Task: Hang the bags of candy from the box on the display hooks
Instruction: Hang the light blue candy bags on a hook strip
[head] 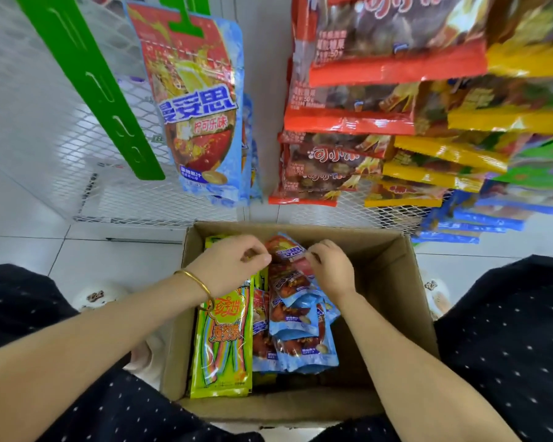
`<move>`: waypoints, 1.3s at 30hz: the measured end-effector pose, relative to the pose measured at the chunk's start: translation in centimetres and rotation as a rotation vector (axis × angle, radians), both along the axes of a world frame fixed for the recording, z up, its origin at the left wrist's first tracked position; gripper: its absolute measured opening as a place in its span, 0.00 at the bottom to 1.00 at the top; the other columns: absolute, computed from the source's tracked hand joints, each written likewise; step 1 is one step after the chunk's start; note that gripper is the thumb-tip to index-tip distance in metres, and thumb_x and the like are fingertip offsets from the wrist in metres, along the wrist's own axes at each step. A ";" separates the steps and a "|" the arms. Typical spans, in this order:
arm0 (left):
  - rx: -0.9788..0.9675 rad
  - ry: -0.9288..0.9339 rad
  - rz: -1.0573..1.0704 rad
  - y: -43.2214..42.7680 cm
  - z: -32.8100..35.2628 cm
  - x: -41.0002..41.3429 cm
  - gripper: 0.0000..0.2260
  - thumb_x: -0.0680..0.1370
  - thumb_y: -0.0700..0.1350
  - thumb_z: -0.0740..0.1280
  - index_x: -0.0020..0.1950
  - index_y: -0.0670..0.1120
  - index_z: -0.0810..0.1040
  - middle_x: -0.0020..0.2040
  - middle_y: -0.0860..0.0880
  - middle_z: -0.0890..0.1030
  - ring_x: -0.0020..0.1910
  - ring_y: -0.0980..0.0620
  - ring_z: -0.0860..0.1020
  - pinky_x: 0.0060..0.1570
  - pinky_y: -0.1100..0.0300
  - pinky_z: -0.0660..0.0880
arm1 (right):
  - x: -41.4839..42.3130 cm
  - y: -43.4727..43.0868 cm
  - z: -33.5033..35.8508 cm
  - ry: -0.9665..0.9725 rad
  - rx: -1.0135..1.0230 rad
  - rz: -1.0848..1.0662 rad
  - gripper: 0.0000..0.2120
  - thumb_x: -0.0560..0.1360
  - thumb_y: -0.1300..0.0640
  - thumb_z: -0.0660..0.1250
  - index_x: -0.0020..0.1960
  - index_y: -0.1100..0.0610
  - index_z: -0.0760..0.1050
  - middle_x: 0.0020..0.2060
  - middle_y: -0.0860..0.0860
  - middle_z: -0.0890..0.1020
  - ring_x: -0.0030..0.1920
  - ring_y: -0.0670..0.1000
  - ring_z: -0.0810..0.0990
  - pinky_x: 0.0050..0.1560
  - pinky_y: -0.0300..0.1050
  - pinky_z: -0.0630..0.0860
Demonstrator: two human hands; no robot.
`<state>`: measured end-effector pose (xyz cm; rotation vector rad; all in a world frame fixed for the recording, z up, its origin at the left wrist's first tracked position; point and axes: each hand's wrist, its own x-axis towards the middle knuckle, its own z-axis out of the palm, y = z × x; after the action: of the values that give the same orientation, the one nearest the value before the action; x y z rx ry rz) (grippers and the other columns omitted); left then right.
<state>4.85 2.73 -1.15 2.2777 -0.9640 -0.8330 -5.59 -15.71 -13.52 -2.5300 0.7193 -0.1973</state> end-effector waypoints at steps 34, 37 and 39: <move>-0.702 -0.377 0.402 4.8 22.3 4.9 0.04 0.75 0.41 0.68 0.49 0.46 0.76 0.44 0.47 0.79 0.43 0.52 0.78 0.45 0.56 0.79 | 0.8 8.7 26.7 -0.629 0.474 0.283 0.16 0.73 0.68 0.67 0.44 0.46 0.77 0.43 0.41 0.80 0.44 0.36 0.77 0.45 0.28 0.70; -0.845 -0.363 0.408 2.0 24.6 6.5 0.12 0.76 0.41 0.67 0.58 0.42 0.72 0.46 0.50 0.76 0.44 0.56 0.76 0.48 0.62 0.76 | 2.8 9.3 29.0 -0.689 0.376 0.277 0.15 0.74 0.68 0.65 0.50 0.48 0.76 0.50 0.44 0.80 0.51 0.37 0.76 0.54 0.30 0.70; -0.837 -0.319 0.391 0.4 25.4 7.3 0.12 0.76 0.43 0.67 0.57 0.42 0.72 0.45 0.48 0.76 0.41 0.55 0.75 0.46 0.59 0.76 | 4.4 9.6 29.9 -0.740 0.299 0.239 0.16 0.73 0.69 0.64 0.53 0.50 0.75 0.52 0.46 0.79 0.55 0.41 0.75 0.58 0.32 0.69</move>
<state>12.15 3.14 24.27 1.7621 -0.7512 0.1167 -1.19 -6.11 16.35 -2.0077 0.1345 -0.8171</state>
